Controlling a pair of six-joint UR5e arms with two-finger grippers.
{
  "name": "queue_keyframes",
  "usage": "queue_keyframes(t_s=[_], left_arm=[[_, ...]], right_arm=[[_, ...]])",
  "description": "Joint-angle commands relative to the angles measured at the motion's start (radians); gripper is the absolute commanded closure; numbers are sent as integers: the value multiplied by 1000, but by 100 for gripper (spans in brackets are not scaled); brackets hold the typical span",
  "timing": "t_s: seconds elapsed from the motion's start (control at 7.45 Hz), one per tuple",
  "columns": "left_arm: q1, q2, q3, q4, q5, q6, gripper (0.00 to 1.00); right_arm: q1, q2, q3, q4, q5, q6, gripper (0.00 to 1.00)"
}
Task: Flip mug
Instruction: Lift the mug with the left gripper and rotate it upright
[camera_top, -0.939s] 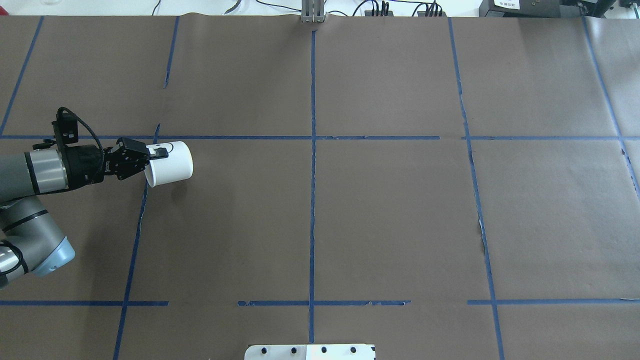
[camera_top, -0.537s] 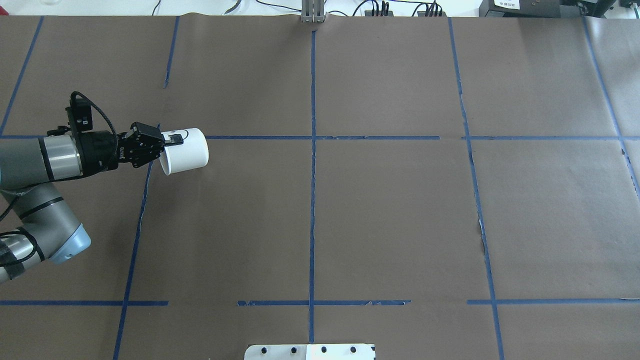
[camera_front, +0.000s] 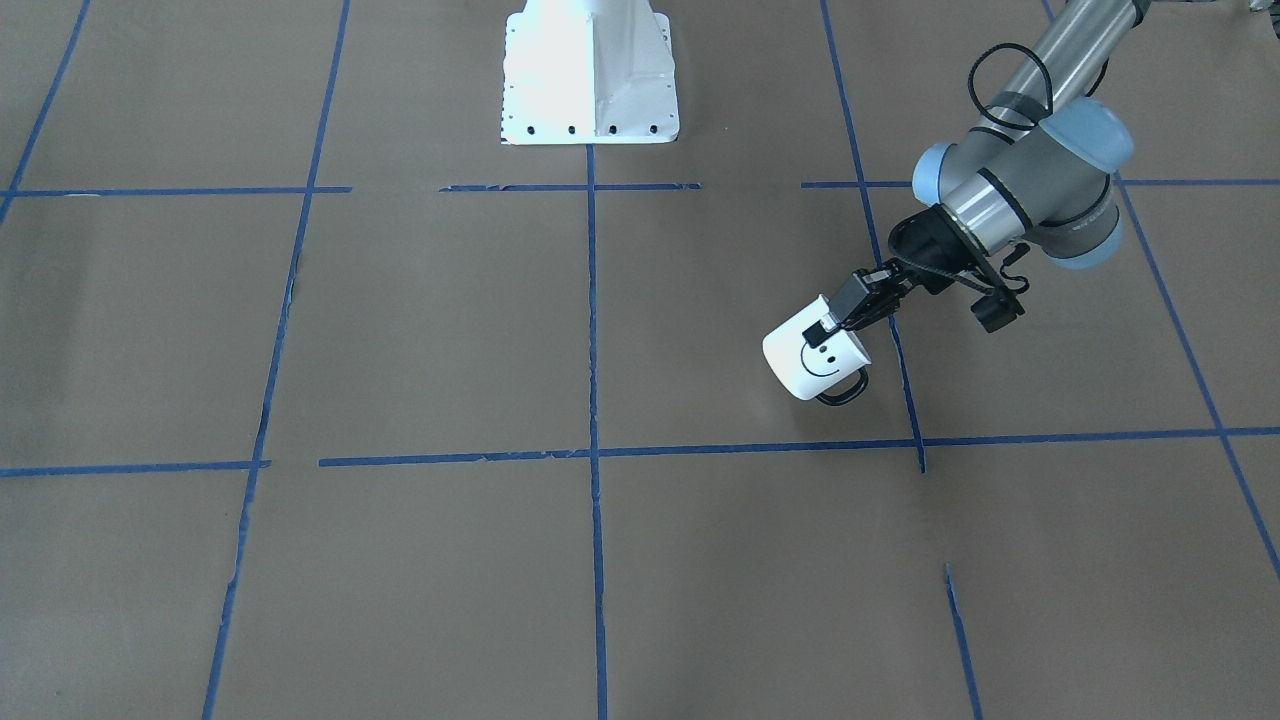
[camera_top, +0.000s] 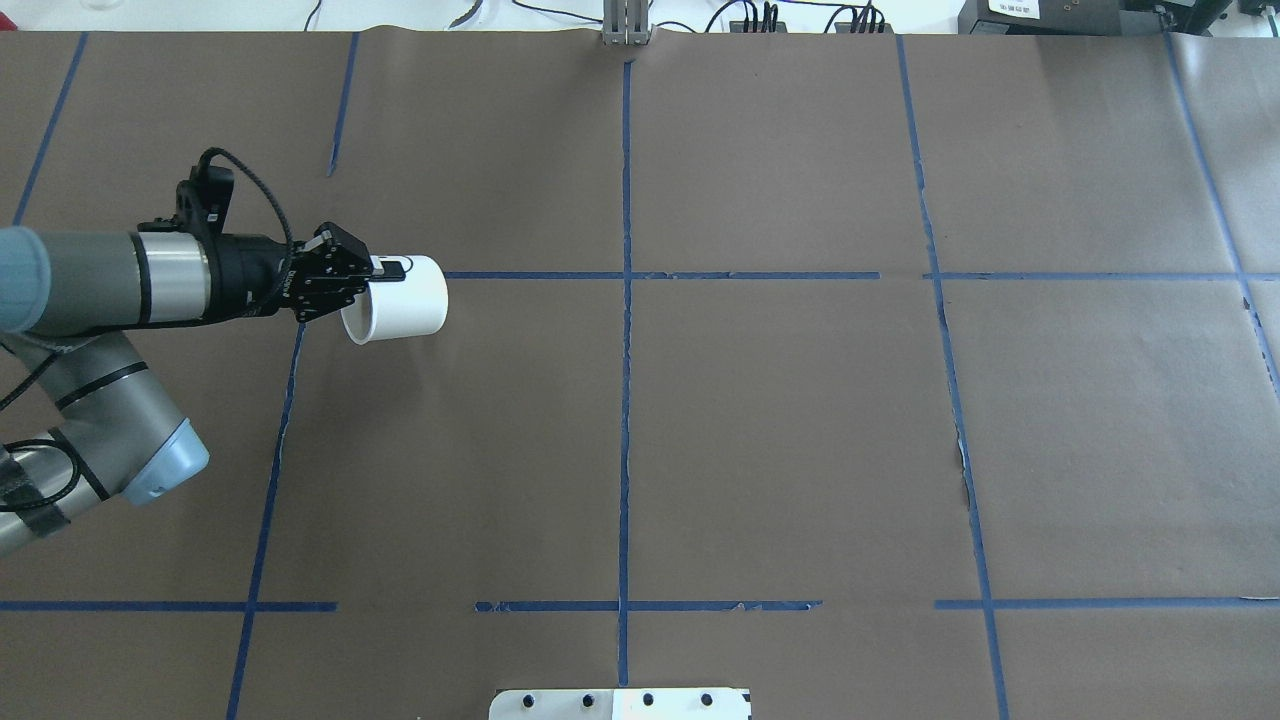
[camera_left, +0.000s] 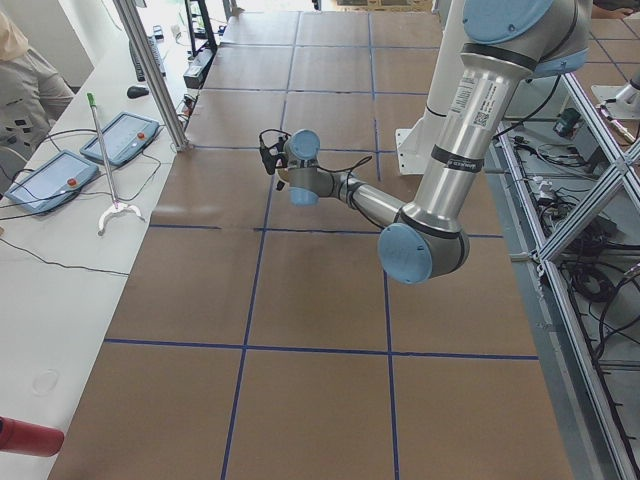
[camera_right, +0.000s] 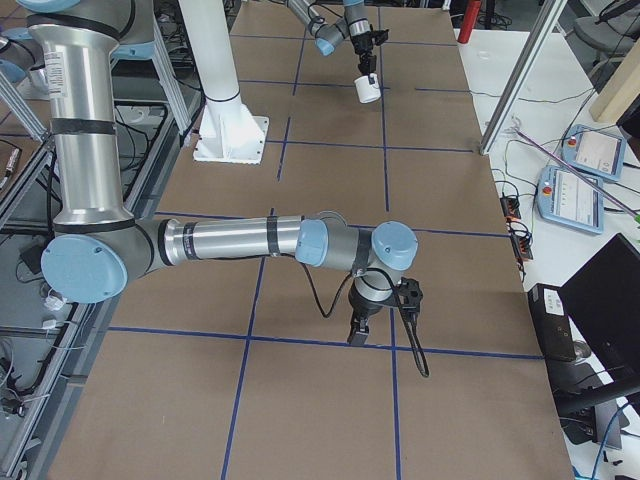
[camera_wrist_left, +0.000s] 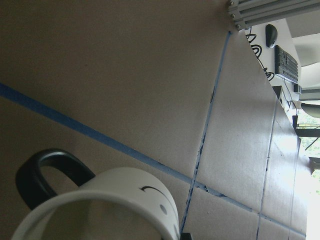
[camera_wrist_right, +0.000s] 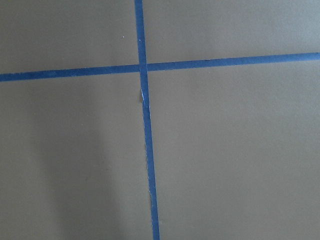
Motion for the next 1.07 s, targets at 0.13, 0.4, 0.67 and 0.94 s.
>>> queue_keyframes(t_s=[0.13,0.4,0.67,0.94], left_arm=[[18,-263,-31,650,-7,236,100],[128,-391,24,842,-8,245,100],[205,-533,190,931,-8,245,100],[222,-551,226,950,-7,243,100]], right_arm=[[0,0,0,0,0,0,0],[0,0,0,0,0,0,0],[0,0,0,0,0,0,0],[0,0,0,0,0,0,0]])
